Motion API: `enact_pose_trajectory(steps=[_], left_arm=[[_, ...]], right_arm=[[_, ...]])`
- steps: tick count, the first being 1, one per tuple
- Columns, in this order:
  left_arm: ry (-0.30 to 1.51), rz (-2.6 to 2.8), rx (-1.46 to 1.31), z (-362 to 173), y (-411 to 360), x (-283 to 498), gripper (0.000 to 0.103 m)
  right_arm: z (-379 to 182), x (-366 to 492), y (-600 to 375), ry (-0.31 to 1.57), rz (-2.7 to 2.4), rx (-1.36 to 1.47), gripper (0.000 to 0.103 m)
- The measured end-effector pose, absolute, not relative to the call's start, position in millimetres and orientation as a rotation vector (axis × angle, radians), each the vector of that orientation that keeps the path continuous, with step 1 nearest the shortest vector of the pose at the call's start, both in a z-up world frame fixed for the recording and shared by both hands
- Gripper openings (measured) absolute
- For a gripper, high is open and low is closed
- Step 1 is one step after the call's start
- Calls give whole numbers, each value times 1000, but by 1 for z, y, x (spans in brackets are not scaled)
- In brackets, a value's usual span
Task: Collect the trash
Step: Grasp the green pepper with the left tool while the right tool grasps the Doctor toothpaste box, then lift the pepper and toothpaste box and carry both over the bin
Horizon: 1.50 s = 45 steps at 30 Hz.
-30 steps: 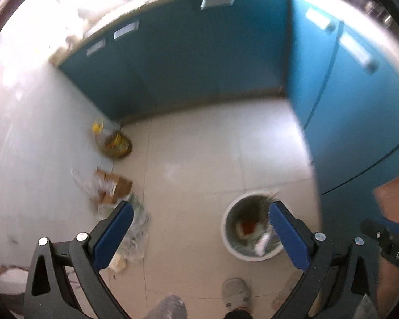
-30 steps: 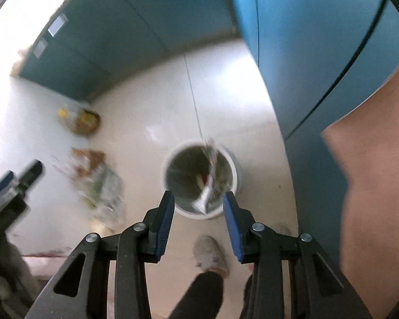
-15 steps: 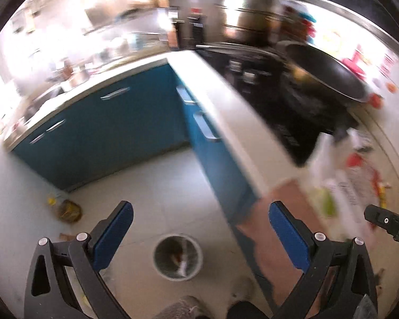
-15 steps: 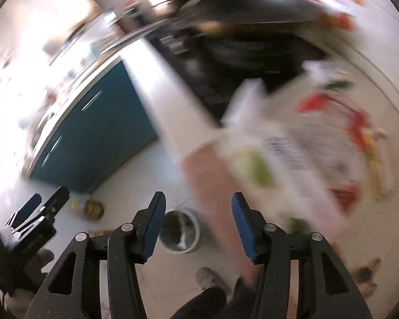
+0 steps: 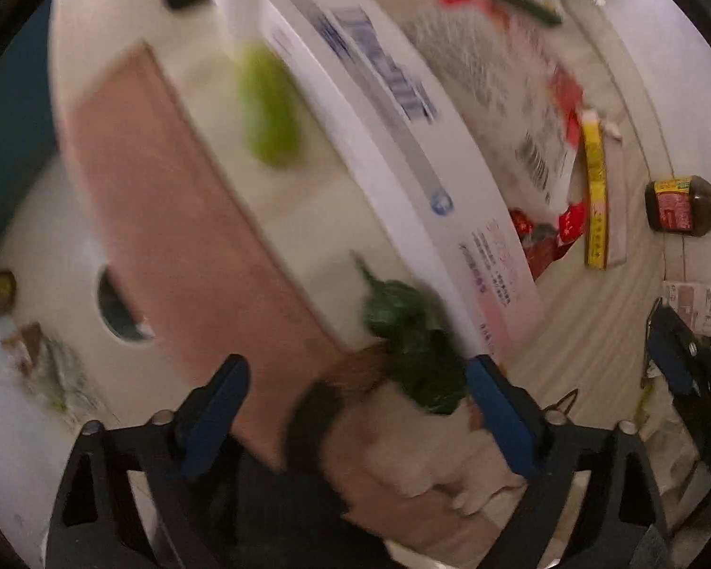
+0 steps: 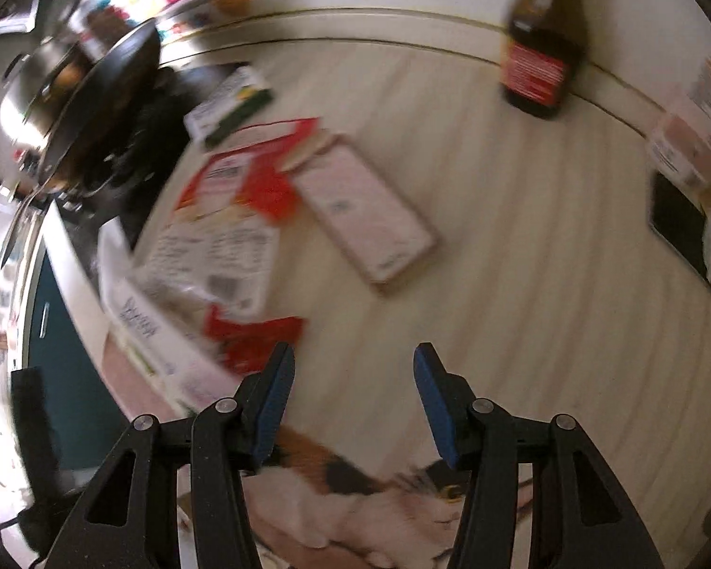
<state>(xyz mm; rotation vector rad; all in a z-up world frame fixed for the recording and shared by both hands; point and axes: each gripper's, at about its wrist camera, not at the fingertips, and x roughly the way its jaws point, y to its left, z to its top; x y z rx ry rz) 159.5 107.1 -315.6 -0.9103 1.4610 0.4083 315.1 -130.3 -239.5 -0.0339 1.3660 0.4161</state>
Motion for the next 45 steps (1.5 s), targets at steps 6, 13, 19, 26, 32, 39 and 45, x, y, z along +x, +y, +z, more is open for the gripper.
enact_pose_trajectory(steps=[6,13,19,26,32,39,45], left_arm=[[1404,388,-891,-312,96,173,75],[1412,393,-842,-312,103,160,27],[1384,505,-708,-306,131,134,26],[1344,557,-765,-311,157,115,26],[1326,558,-776,-315,161,110,26],[1325,551,-767,-314,163,107,26],[1333,541,-727,-312,159,111,26]], right_arm=[[-255,326,-140,1384,416,-51,54],[-254,313,-74,1390,616,-215,54],[-257,297,19,1355,845,-457,55],[-281,268,112,1361,1025,-719,56],[-315,245,140,1372,999,-956,54],[-309,266,91,1431,853,-790,54],[-304,282,17,1521,676,-594,54]])
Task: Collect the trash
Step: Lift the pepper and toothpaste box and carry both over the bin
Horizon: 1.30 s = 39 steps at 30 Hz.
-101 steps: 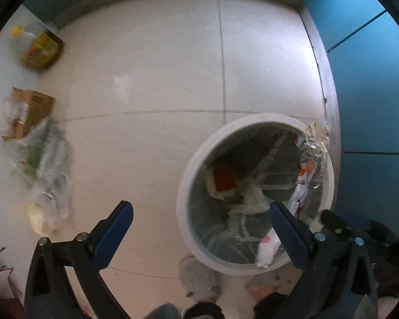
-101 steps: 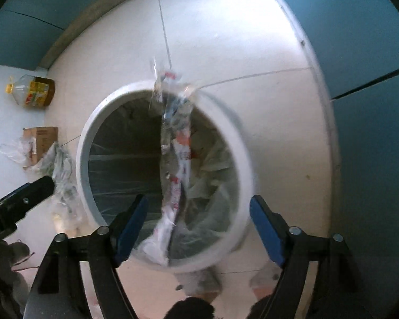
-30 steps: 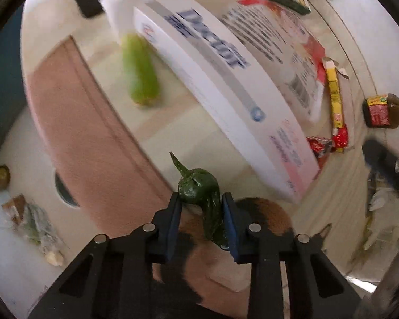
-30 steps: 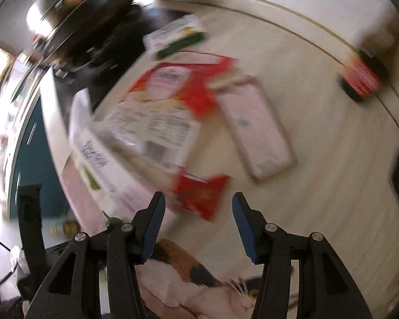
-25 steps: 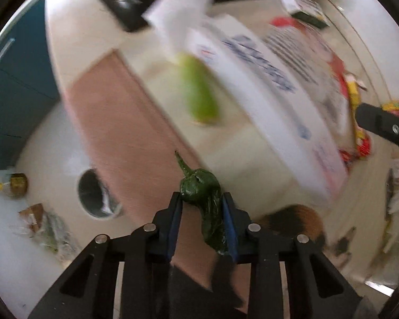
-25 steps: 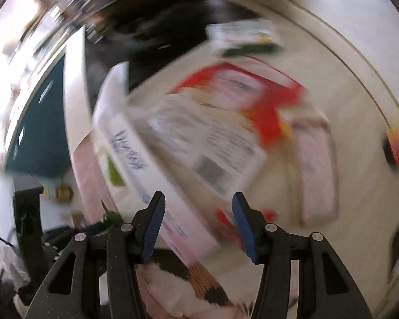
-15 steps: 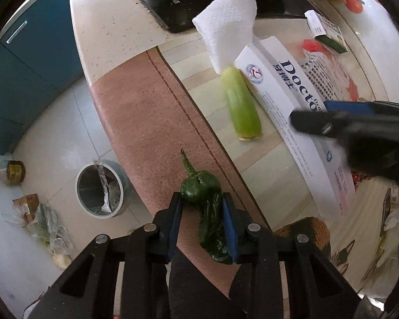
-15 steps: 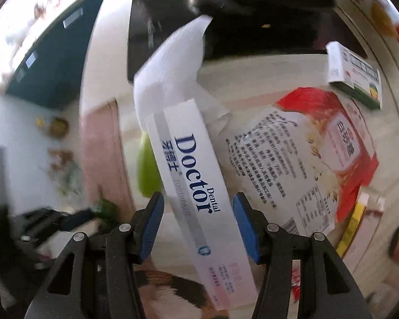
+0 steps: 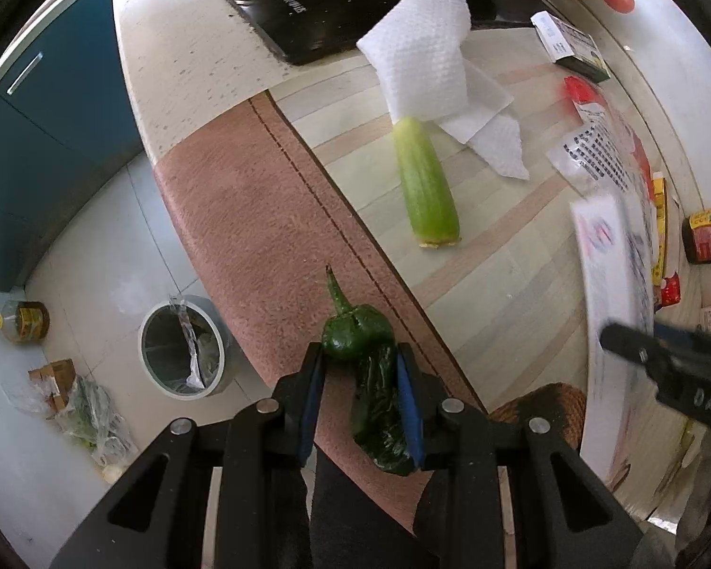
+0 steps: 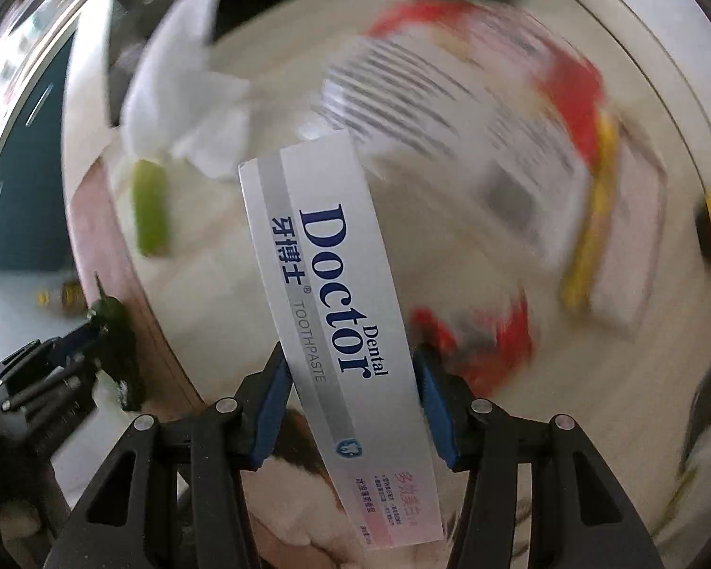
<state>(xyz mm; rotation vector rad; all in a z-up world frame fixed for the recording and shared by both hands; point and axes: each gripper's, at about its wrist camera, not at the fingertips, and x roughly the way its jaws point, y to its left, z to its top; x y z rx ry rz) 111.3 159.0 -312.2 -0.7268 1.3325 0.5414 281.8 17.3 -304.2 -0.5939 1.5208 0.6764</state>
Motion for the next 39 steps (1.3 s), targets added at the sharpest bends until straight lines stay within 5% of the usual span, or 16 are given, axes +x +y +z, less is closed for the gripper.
enact_pose_trajectory(steps=[4,6,7,11,39], left_arm=[[1362,540,-670,-311,152,119,31],[1381,505,-634,-312,145,127,47],[1393,502,-606,-313,141,130,48],[1385,470,-512,-309,126,139,22],[1087,549,-595,-216,167,61,21]], right_arm=[[-311,292,-8,1626,609,-500,54],[-313,297,-10,1644,597,-506,54],[-313,299,-9,1636,596,-517,54],[-308,306,7,1565,617,-574,54],[-175,241,29,1144,769,-296,48]])
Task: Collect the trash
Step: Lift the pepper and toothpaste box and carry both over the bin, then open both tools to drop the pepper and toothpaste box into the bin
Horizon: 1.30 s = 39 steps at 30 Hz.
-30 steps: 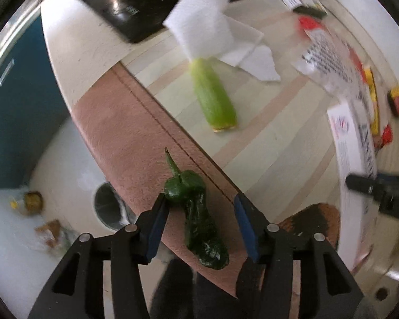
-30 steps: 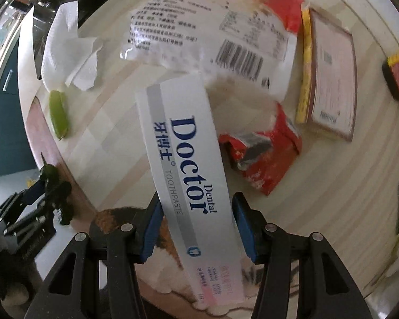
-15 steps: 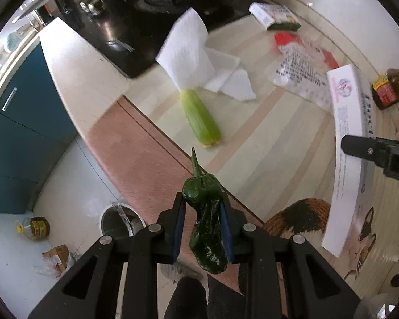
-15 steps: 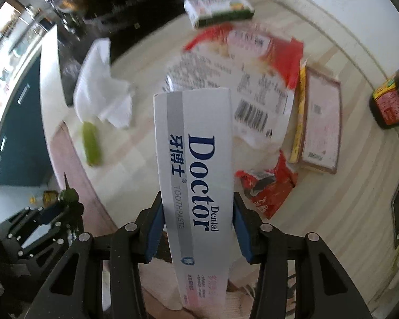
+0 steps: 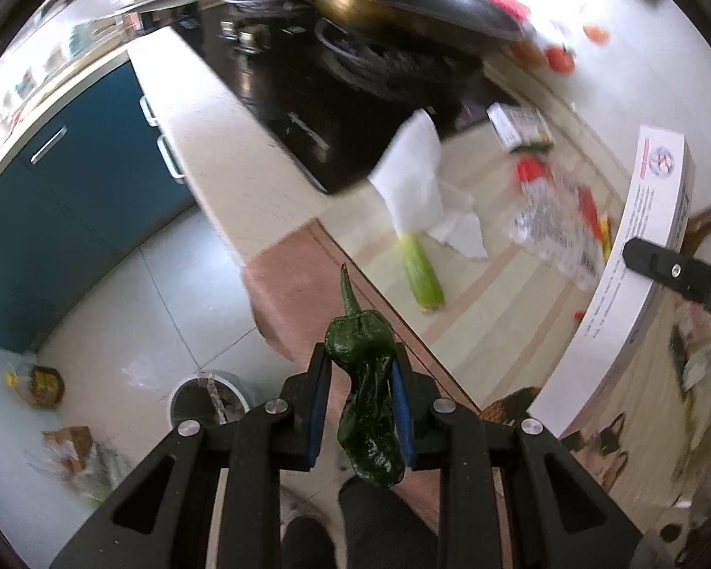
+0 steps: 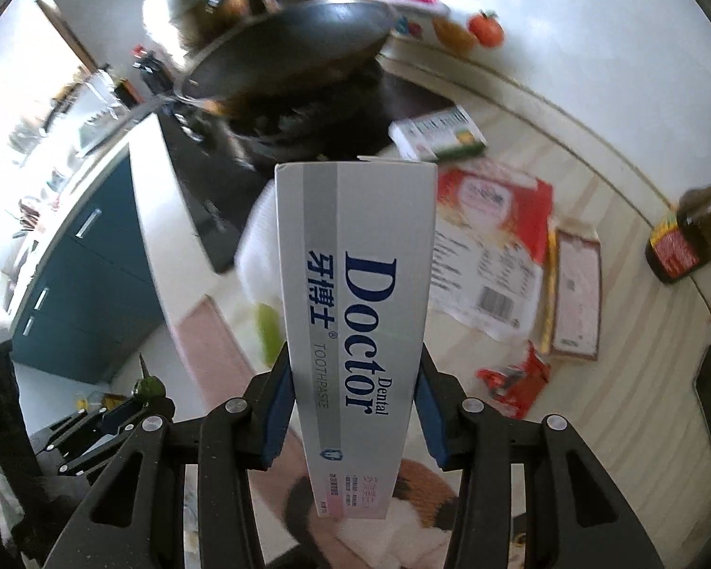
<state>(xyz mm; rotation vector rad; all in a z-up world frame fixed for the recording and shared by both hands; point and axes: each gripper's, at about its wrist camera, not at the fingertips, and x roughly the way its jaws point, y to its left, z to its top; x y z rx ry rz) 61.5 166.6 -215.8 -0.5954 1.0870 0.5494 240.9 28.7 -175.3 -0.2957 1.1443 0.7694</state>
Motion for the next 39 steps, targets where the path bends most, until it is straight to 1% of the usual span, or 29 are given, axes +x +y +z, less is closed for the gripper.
enact_pose_trajectory(steps=[5,8,11,13,15,16,17,19,20,21,22,23,24,25,26,28,29,30,32,34,35,36,37,38,39], left_arm=[[1006,631,-676,-195,197,11,21],[972,711,-745,-192,221,-40,21],[964,802,-815,-204,242,-96,21],[975,855,-856,-221,253,-130,21],[991,916,-911,-249,266,-168,21],[998,937,-938,-265,271,-184,21],[1010,964,-981,-293,278,-207,21],[1028,1000,-1037,-338,287,-232,21],[1042,1022,-1078,-375,294,-249,21],[1050,1036,-1107,-403,298,-259,21],[1056,1048,-1133,-430,302,-269,21],[1065,1064,-1170,-474,308,-278,21],[1072,1069,-1195,-503,313,-284,21],[1077,1078,-1231,-544,319,-292,21],[1078,1084,-1256,-576,322,-299,21],[1080,1086,-1321,-638,330,-310,21],[1067,1079,-1351,-662,333,-316,22],[1064,1070,-1371,-682,336,-318,24],[1059,1047,-1416,-726,345,-319,24],[1047,1010,-1460,-752,350,-320,25],[1061,1005,-1461,-764,351,-318,27],[1078,1017,-1449,-772,352,-318,37],[1089,1027,-1430,-775,353,-319,46],[1085,1043,-1401,-774,353,-322,66],[1082,1061,-1375,-772,352,-324,84]], right_arm=[[-158,214,58,1117,853,-262,48],[-154,180,83,1122,929,-248,48],[-170,140,116,1149,1012,-258,48],[-193,110,139,1172,1056,-276,48],[-230,72,167,1195,1094,-314,48],[-251,57,177,1206,1104,-330,48],[-266,47,184,1214,1110,-339,48],[-318,15,206,1229,1123,-372,48],[-346,1,216,1236,1129,-385,48],[-379,-15,227,1238,1132,-402,48],[-400,-22,233,1240,1135,-405,48],[-441,-37,244,1243,1141,-409,48],[-468,-45,250,1239,1145,-414,48],[-495,-53,256,1234,1148,-414,48],[-540,-65,265,1235,1148,-417,48],[-597,-76,275,1238,1149,-414,48],[-639,-84,282,1232,1142,-411,48],[-668,-89,286,1232,1138,-402,48],[-712,-96,293,1216,1132,-391,48],[-765,-108,301,1196,1137,-423,48],[-786,-110,304,1207,1126,-458,49],[-803,-113,305,1220,1122,-490,50],[-812,-112,305,1235,1123,-507,53],[-820,-112,302,1254,1125,-529,64],[-823,-111,296,1247,1128,-539,71]])
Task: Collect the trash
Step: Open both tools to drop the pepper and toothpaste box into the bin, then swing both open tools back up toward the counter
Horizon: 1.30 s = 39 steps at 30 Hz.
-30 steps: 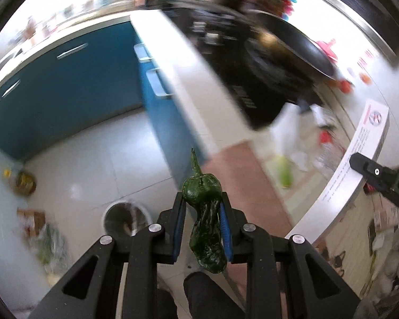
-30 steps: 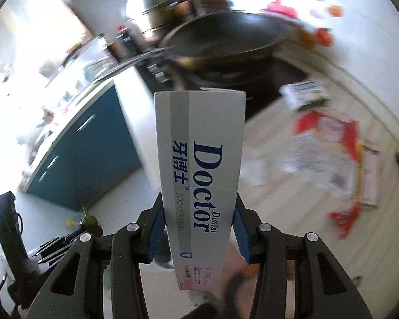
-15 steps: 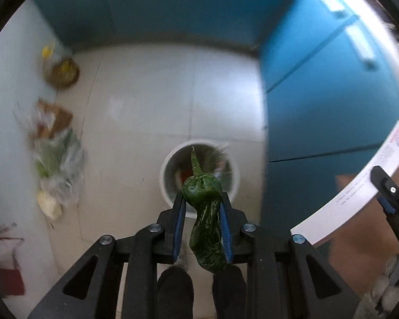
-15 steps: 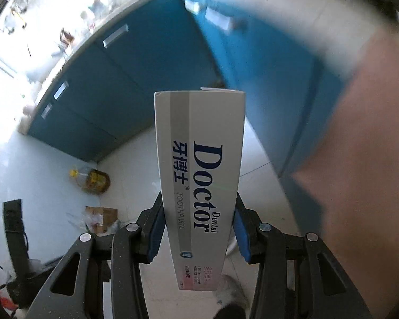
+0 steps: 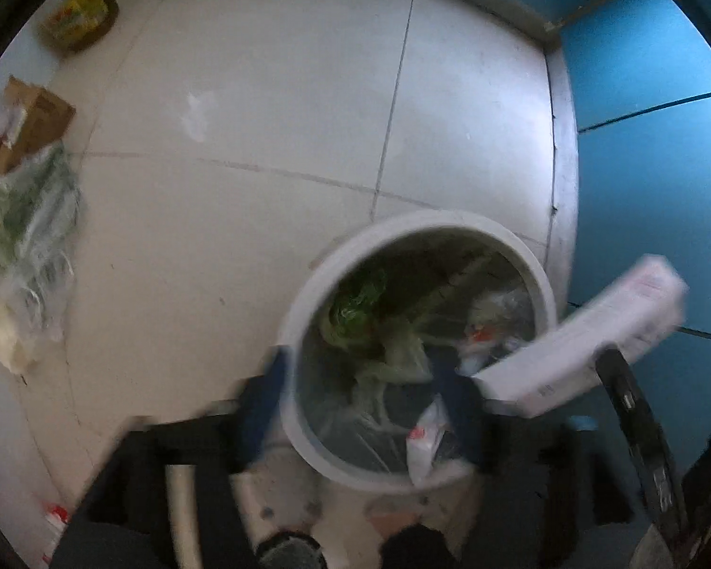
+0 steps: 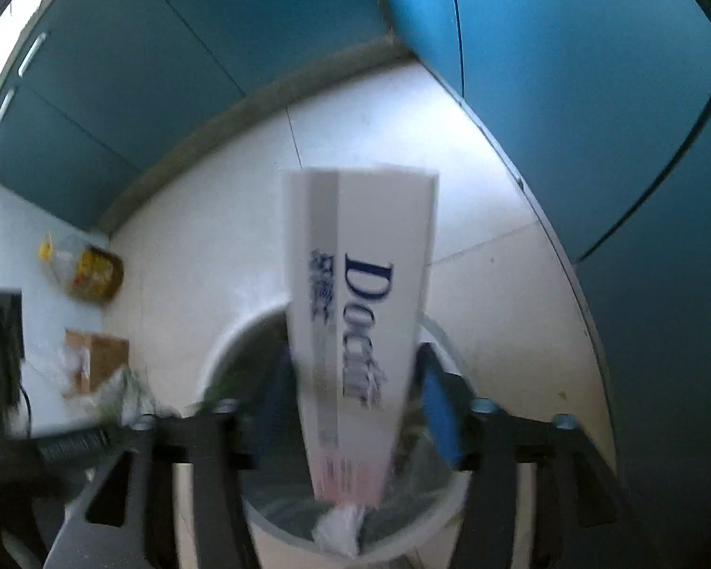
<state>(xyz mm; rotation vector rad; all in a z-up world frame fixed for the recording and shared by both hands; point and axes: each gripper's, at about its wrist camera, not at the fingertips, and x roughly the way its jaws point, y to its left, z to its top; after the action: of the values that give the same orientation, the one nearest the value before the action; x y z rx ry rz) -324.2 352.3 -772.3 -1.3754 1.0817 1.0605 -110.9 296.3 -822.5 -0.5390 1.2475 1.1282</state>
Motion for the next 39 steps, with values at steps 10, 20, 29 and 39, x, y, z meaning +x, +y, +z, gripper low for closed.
enact_pose_trajectory(steps=[10,20,29,39], left_arm=[[1138,1165,-1179,-748,336,-327,102],[1189,1226,-1082,-700,317,-328,102],[1196,1224,-1038,-593,287,-318,102],[1182,1152,-1044,-461,254,-307,102]], right_arm=[[-806,-114,274,1212,1144,-643,97],[-744,-123,262,1094,1128,-833,100],[-643,-119,240,1116,1114,-910,100],[-489,-116,211,1108,1154,-962,100]])
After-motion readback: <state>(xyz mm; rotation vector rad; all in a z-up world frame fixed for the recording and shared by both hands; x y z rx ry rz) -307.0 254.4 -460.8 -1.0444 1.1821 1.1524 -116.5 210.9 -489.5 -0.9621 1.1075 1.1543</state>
